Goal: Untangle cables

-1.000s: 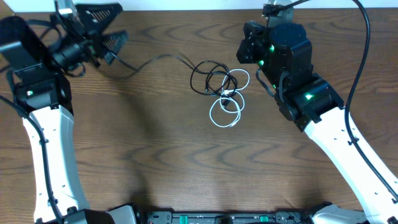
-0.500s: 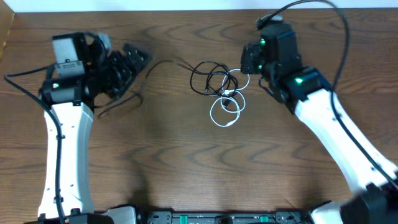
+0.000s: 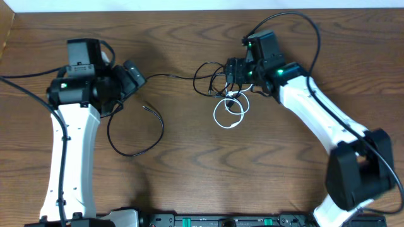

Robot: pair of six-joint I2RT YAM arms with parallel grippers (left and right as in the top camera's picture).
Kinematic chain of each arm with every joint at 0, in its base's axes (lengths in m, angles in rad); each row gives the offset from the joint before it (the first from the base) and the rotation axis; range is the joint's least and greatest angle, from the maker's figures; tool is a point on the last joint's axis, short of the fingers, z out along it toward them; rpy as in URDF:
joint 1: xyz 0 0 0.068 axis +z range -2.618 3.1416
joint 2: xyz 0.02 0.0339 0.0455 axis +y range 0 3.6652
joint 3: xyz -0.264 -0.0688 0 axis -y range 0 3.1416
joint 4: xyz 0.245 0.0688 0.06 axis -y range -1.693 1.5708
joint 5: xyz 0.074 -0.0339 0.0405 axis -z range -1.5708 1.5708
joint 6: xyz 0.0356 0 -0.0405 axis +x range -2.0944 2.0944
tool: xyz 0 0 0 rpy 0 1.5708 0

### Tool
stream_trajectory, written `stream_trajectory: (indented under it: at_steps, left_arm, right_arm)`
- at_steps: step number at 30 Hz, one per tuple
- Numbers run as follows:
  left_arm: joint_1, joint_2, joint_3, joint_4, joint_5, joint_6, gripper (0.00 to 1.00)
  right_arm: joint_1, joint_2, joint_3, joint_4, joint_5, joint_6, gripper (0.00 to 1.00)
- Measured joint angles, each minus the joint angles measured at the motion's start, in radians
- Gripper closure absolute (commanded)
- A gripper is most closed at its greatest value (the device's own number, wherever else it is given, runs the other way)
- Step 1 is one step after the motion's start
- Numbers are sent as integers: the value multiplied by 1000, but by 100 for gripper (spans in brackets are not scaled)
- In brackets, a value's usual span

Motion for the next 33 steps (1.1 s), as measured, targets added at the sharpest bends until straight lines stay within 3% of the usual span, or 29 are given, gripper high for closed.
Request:
stream_trajectory:
  at_steps: [9, 22, 33]
  left_arm:
    - [-94, 95, 0, 45, 9, 13, 2]
    - [-109, 311, 0, 462, 2, 205, 2]
    - [-123, 445, 0, 467, 18, 591, 2]
  right_arm:
    - [38, 200, 0, 105, -138, 0, 30]
    - [103, 256, 0, 193, -82, 8, 34]
    - [121, 283, 0, 196, -57, 9, 32]
